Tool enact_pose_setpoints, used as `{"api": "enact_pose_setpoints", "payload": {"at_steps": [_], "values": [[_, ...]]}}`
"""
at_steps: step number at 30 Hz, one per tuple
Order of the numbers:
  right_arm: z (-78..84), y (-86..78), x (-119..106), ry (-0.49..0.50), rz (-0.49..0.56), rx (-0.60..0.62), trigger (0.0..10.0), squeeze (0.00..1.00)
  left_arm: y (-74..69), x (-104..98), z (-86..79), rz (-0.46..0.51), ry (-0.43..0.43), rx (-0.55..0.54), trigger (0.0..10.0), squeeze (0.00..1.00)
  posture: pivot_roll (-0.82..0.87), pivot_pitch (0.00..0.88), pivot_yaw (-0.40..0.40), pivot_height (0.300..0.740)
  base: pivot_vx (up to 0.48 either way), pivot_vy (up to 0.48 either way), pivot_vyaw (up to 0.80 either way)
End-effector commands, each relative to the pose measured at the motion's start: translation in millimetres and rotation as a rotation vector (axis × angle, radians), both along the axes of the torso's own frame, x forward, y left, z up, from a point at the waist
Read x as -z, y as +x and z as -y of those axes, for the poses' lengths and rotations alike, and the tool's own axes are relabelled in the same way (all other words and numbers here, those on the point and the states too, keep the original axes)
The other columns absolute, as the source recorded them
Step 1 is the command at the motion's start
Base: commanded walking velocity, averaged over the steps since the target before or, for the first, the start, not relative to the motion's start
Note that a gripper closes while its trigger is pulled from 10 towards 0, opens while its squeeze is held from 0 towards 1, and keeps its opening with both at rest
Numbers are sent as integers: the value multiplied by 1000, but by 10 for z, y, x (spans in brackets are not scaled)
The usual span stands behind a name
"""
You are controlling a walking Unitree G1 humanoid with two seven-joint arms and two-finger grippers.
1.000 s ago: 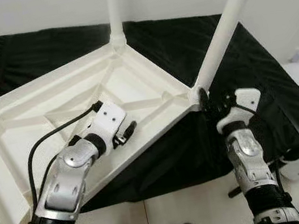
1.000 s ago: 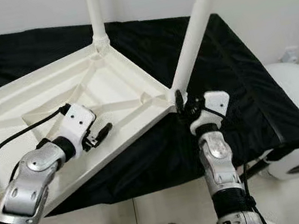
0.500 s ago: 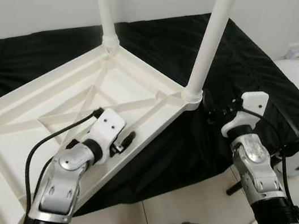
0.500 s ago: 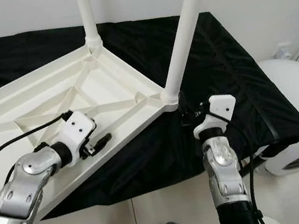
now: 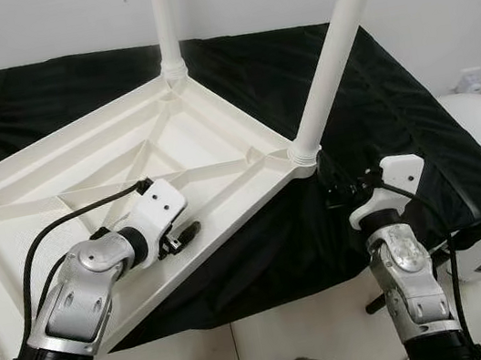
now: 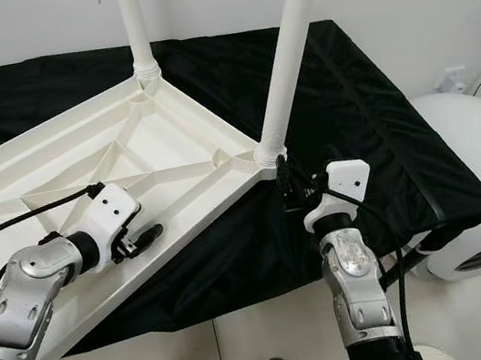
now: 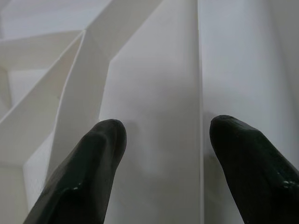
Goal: Building children table
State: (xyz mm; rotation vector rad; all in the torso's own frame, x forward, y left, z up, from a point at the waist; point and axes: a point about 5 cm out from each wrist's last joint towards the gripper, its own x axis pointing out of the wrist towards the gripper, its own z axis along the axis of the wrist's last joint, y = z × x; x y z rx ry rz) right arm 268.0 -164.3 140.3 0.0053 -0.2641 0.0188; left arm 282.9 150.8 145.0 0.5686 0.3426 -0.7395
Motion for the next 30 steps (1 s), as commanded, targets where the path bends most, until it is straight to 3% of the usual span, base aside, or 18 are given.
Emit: {"api": "enact_pose_setpoints", "payload": {"at_steps": [1, 2, 3, 4, 13, 14, 17, 18, 24, 25, 30], "values": [[-11, -21, 8, -11, -12, -9, 10000, 0, -34, 79, -73, -60, 21, -22, 9020, 0, 34, 67, -56, 740, 0, 0, 0], [-11, -21, 8, -11, -12, -9, 10000, 0, -34, 79, -73, -60, 21, -22, 9020, 0, 34, 67, -56, 740, 0, 0, 0], [-15, -27, 8, -13, -15, -11, 10000, 0, -38, 66, -61, -65, 17, -11, 3804, 0, 32, 70, -55, 740, 0, 0, 0], [-19, -31, 8, -15, -17, -12, 10000, 0, -41, 57, -47, -66, 14, 3, 0, 0, 30, 71, -53, 740, 0, 0, 0], [-12, -65, 6, -24, -32, -8, 10000, 0, -48, 37, -1, -83, 18, 47, 0, 0, 24, 70, -47, 740, 0, 0, 0], [-14, -70, 8, -24, -33, -7, 10000, 0, -39, 30, 4, -83, 27, 48, 10000, 0, 24, 67, -45, 740, 0, 0, 0], [-17, -73, 11, -25, -34, -7, 10000, 0, -33, 21, 14, -81, 32, 53, 10000, 0, 23, 65, -44, 740, 0, 0, 0], [-22, -77, 13, -26, -35, -7, 10000, 0, -29, 2, 27, -80, 25, 60, 0, 0, 23, 63, -42, 740, 0, 0, 0], [-27, -78, 15, -26, -36, -4, 10000, 0, -8, -17, 37, -72, 33, 55, 78, 0, 22, 60, -40, 740, 0, 0, 0], [-27, -79, 16, -26, -37, -3, 10000, 0, 8, -21, 41, -74, 34, 44, 10000, 0, 22, 59, -40, 740, 0, 0, 0], [-39, -77, 15, -24, -40, -3, 10000, 0, 105, -84, 76, -46, 8, -21, 10000, 0, 22, 57, -38, 740, 0, 0, 0]]}}
